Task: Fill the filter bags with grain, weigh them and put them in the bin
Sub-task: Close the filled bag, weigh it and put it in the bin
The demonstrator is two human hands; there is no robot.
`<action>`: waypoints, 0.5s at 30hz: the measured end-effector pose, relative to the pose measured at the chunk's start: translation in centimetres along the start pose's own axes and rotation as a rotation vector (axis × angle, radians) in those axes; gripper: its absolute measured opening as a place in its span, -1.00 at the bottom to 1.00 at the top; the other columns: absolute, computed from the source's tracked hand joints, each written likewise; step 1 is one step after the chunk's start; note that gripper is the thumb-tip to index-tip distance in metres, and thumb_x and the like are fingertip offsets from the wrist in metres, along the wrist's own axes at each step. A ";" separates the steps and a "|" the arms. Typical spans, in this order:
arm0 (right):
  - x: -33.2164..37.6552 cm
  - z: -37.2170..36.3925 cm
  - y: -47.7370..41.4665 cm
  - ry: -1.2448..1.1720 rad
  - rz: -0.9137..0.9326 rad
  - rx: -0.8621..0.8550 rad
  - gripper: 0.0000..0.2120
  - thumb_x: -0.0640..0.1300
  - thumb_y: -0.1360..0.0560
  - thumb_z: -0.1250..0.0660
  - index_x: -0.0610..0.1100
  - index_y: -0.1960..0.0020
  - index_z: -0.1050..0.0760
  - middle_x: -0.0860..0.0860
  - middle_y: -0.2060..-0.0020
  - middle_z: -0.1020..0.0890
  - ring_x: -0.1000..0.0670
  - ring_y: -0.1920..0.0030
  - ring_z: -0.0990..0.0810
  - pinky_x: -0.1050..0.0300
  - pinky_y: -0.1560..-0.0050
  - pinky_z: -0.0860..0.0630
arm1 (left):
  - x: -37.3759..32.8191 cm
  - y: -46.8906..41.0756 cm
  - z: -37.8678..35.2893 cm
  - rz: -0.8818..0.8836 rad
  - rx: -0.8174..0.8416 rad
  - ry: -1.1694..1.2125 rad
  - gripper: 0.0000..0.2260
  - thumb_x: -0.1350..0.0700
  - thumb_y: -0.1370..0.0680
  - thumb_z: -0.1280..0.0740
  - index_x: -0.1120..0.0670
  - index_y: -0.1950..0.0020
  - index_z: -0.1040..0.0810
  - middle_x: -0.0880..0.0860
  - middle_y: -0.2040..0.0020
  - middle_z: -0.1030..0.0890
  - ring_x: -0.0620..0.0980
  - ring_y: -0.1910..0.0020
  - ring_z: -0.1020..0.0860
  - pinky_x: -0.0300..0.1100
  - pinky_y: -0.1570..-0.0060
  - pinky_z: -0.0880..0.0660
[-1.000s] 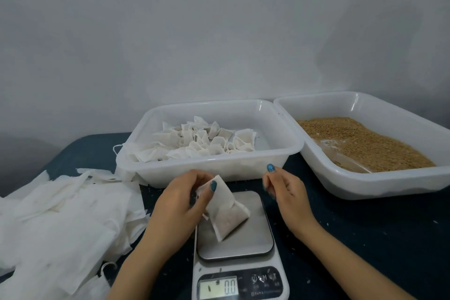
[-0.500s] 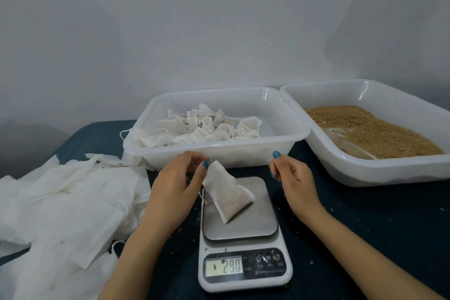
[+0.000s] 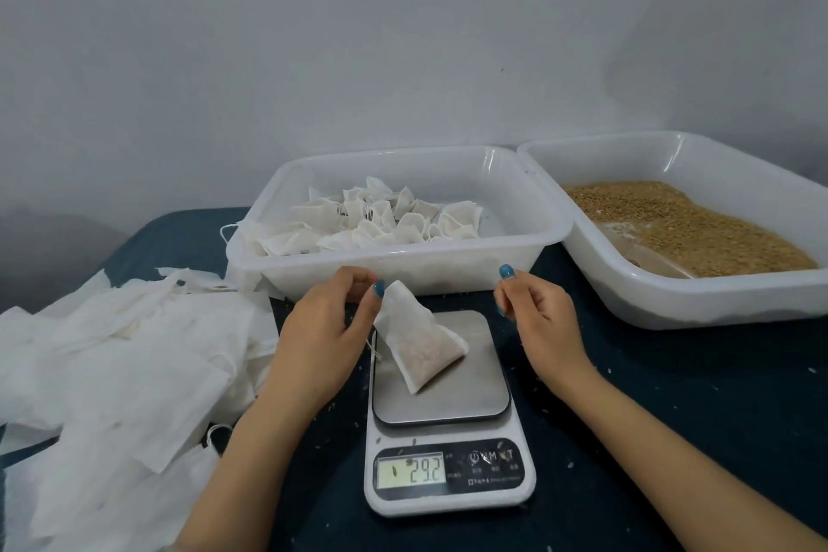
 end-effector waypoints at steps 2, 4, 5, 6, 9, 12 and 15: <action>0.1 0.0 0.0 -0.001 -0.001 -0.001 -0.59 0.09 -0.57 -0.12 0.09 0.45 -0.33 0.08 0.51 -0.38 0.13 0.47 -0.27 0.26 0.39 -0.24 | -0.1 0.1 -0.1 -0.010 0.020 -0.014 -0.74 -0.14 -0.59 -0.16 -0.09 -0.18 -0.51 -0.22 -0.01 -0.60 -0.16 -0.06 -0.56 -0.07 -0.02 -0.55; 0.2 0.0 0.0 0.000 -0.005 -0.006 -0.60 0.10 -0.56 -0.12 0.09 0.45 -0.33 0.08 0.51 -0.39 0.13 0.47 -0.27 0.25 0.39 -0.24 | -0.2 0.1 -0.2 -0.023 0.038 -0.021 -0.70 -0.19 -0.58 -0.13 -0.10 -0.19 -0.49 -0.29 0.02 -0.55 -0.17 -0.06 -0.55 -0.11 0.00 -0.54; 0.2 0.0 0.0 0.001 -0.007 -0.006 -0.60 0.08 -0.56 -0.12 0.09 0.45 -0.34 0.08 0.51 -0.39 0.13 0.47 -0.27 0.25 0.39 -0.24 | -0.3 0.1 -0.2 -0.025 0.044 -0.020 -0.70 -0.20 -0.58 -0.12 -0.11 -0.18 -0.49 -0.31 0.04 -0.53 -0.18 -0.05 -0.55 -0.12 0.01 -0.54; 0.2 0.1 0.0 0.003 -0.008 -0.006 -0.60 0.06 -0.57 -0.13 0.09 0.45 -0.34 0.08 0.51 -0.39 0.12 0.47 -0.27 0.25 0.39 -0.24 | -0.3 0.1 -0.2 -0.026 0.048 -0.019 -0.69 -0.21 -0.57 -0.11 -0.11 -0.18 -0.49 -0.33 0.05 -0.52 -0.19 -0.04 -0.55 -0.12 0.02 -0.54; 0.2 0.1 0.0 0.006 -0.011 -0.002 -0.60 0.03 -0.57 -0.13 0.08 0.45 -0.33 0.08 0.51 -0.39 0.11 0.46 -0.27 0.23 0.39 -0.24 | -0.4 0.2 -0.2 -0.028 0.054 -0.027 -0.69 -0.23 -0.57 -0.10 -0.12 -0.15 -0.48 -0.29 0.04 -0.55 -0.19 0.00 -0.54 -0.11 0.03 -0.55; 0.1 0.1 0.1 0.003 -0.020 -0.003 -0.60 0.02 -0.57 -0.14 0.08 0.45 -0.33 0.08 0.51 -0.38 0.13 0.47 -0.26 0.26 0.40 -0.24 | -0.3 0.3 -0.2 -0.035 0.047 -0.027 -0.72 -0.21 -0.59 -0.12 -0.11 -0.15 -0.49 -0.23 0.02 -0.58 -0.18 0.03 -0.55 -0.08 0.04 -0.55; 0.0 0.1 0.2 0.012 -0.008 -0.004 -0.57 -0.04 -0.61 -0.15 0.07 0.44 -0.32 0.07 0.51 -0.37 0.11 0.46 -0.26 0.22 0.40 -0.23 | -0.7 0.4 -0.1 -0.041 0.039 0.010 -0.68 -0.25 -0.56 -0.11 -0.11 -0.10 -0.50 -0.23 0.04 -0.60 -0.18 0.08 -0.57 -0.08 0.08 -0.56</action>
Point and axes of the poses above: each hand's wrist, its own y-axis away from the middle knuckle, its own z-axis out of the back of the hand, x = y × z, the point moved 1 cm from there along -y, towards the middle knuckle
